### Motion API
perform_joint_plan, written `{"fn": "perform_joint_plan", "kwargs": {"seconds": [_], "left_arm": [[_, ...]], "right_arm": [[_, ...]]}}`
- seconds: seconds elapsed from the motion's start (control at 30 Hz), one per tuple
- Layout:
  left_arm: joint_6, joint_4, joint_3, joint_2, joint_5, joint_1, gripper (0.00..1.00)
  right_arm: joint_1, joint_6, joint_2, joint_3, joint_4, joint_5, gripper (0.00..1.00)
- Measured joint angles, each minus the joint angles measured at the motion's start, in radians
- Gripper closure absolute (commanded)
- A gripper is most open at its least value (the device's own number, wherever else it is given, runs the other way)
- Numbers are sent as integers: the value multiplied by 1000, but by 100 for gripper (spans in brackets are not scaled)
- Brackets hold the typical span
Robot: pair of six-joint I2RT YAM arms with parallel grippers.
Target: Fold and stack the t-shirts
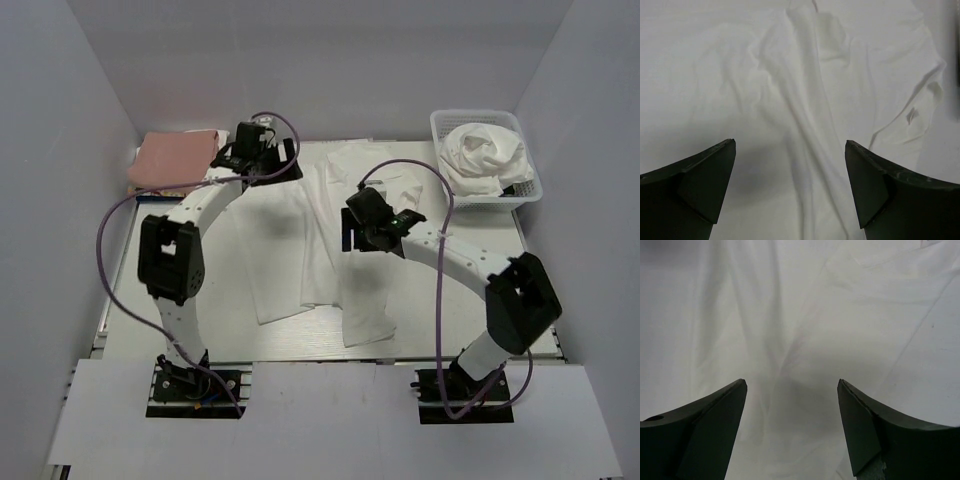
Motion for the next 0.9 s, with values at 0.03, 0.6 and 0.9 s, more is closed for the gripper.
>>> {"fn": "perform_joint_plan", "kwargs": {"seconds": [0.03,0.6,0.9], "left_arm": [[-5,15,-76,-64,-8,0,0],[-131,115,-607,-200,11,-35,0],[-213,36,-593,-201,-168,-37,0]], "right_arm": [[-15,11,31,9,-3,2,22],[-125,59,451,283,-34,-84,54],[-146,79,486,269,-27,-92,89]]}}
